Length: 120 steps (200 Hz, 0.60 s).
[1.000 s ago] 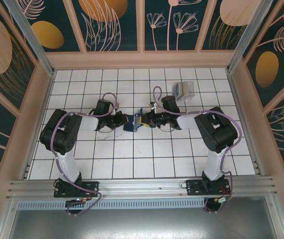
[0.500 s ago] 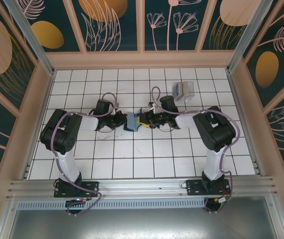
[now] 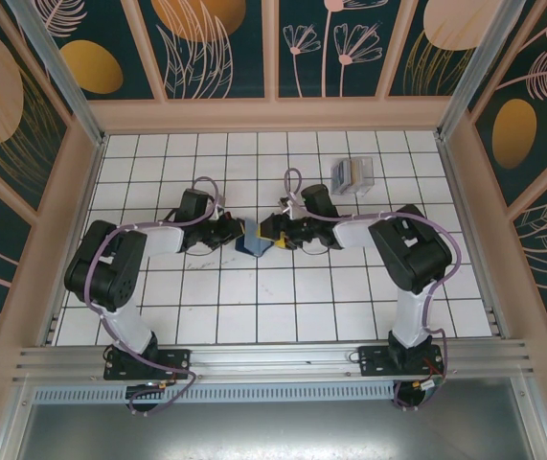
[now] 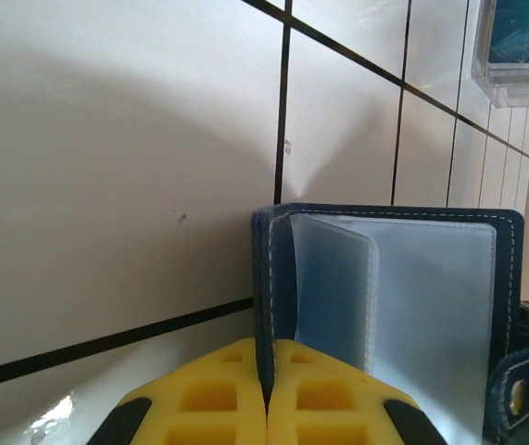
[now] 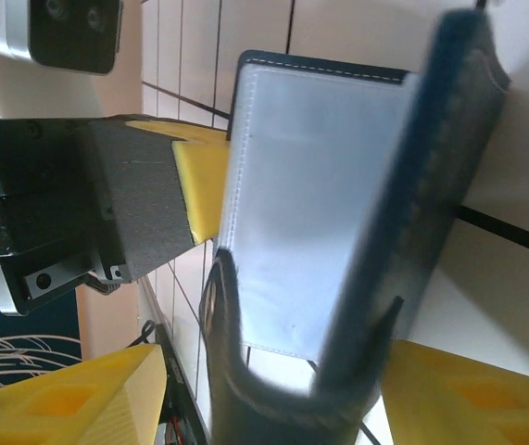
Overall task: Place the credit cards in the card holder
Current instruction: Flip over the card slot on the card holder.
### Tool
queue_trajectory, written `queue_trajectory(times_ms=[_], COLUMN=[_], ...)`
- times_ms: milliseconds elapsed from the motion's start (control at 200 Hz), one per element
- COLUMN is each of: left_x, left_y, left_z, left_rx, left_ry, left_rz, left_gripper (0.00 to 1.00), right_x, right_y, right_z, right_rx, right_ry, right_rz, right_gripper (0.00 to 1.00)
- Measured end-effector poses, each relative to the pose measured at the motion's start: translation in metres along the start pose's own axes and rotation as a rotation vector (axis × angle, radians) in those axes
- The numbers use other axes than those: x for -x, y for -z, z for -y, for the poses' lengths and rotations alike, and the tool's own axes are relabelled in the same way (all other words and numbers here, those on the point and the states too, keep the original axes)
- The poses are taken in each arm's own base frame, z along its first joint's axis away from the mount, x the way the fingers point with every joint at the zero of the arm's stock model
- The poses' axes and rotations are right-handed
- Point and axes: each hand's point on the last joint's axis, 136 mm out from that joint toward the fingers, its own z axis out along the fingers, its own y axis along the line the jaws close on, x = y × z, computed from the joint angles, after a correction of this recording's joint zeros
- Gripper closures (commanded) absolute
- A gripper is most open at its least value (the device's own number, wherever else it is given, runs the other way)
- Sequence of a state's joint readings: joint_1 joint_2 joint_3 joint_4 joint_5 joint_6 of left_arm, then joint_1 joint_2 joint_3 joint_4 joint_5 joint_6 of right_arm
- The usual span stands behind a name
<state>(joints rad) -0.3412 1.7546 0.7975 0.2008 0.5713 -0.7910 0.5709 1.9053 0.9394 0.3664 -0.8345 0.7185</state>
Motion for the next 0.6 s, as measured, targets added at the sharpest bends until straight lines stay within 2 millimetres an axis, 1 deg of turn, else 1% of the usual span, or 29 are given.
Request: queue_trajectory(times_ms=[175, 275, 400, 601], left_x=[0.002, 0.004, 0.0, 0.005], left_y=[0.007, 0.006, 0.004, 0.004], left_z=[0.008, 0.012, 0.015, 0.02], left_rx=[-0.003, -0.006, -0.001, 0.008], left_ry=[-0.001, -0.003, -0.005, -0.005], left_rz=[0.009, 0.01, -0.001, 0.002], left_gripper=[1.0, 1.0, 1.0, 1.0], right_x=[0.001, 0.0, -0.003, -0.005], right_y=[-0.001, -0.002, -0.008, -0.016], right_z=[-0.001, -0.001, 0.001, 0.003], right_rx=[0.003, 0.003, -0.002, -0.008], right_ry=[0.007, 0.009, 0.009, 0.01], right_rz=[0.0, -0.001, -0.012, -0.023], right_gripper=[0.32, 0.31, 0.31, 0.31])
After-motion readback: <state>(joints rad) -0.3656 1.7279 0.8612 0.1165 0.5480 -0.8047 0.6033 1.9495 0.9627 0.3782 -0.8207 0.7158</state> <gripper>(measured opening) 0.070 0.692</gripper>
